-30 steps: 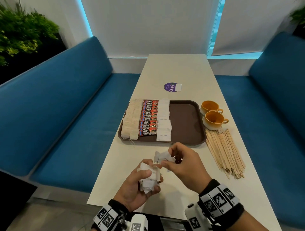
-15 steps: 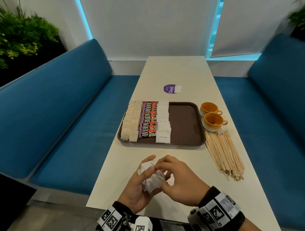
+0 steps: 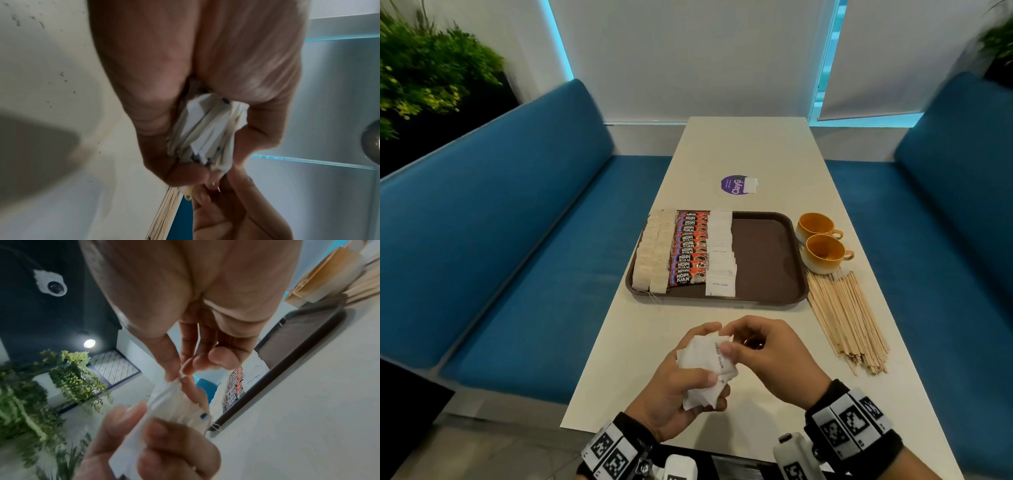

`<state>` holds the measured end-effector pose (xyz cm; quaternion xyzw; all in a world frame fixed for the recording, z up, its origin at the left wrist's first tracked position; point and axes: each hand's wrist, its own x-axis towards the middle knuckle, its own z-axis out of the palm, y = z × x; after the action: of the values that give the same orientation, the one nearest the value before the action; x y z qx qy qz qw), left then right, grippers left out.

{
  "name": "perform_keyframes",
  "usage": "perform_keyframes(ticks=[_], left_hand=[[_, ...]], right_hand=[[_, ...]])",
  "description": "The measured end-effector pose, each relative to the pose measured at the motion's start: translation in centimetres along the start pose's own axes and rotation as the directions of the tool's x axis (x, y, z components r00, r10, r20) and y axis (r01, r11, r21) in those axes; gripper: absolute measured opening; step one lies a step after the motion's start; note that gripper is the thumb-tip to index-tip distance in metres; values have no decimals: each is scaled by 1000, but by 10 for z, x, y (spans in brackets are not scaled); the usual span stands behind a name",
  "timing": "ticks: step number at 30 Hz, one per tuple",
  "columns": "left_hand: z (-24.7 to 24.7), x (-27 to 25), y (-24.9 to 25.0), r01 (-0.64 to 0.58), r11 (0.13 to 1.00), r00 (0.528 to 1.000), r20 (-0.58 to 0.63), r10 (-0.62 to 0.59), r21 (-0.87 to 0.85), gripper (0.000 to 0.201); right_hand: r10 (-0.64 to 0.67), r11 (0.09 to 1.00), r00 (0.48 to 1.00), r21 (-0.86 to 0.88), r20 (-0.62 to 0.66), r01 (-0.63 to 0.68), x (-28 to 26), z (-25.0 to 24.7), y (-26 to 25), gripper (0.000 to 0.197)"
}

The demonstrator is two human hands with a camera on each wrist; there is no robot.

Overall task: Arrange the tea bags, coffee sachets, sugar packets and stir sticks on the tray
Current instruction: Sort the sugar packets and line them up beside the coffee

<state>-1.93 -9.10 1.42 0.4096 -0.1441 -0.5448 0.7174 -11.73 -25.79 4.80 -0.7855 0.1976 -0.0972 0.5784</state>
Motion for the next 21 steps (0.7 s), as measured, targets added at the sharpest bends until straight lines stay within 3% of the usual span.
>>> perform_keyframes(ticks=[8,12,17,21], left_hand=[[1,-5,1,25,999,999,-48,-26,-32,61],[-4,-6,2,27,997,989,-146,-36,-69,47],[-2,-4,-4,40,990,984,-165,-62,-138,36],[11,0,-6,59,988,991,-109,-75,-146,51]], right_hand=[[114,939,993,325,21,-114,1,-13,5,11],[125,908,992,407,-31,-102,-1,-19,5,32],[-25,950,979,300,-203,86,-5,-19,-3,11],[-137,988,981,53,-137,145,-6,-8,-3,16]])
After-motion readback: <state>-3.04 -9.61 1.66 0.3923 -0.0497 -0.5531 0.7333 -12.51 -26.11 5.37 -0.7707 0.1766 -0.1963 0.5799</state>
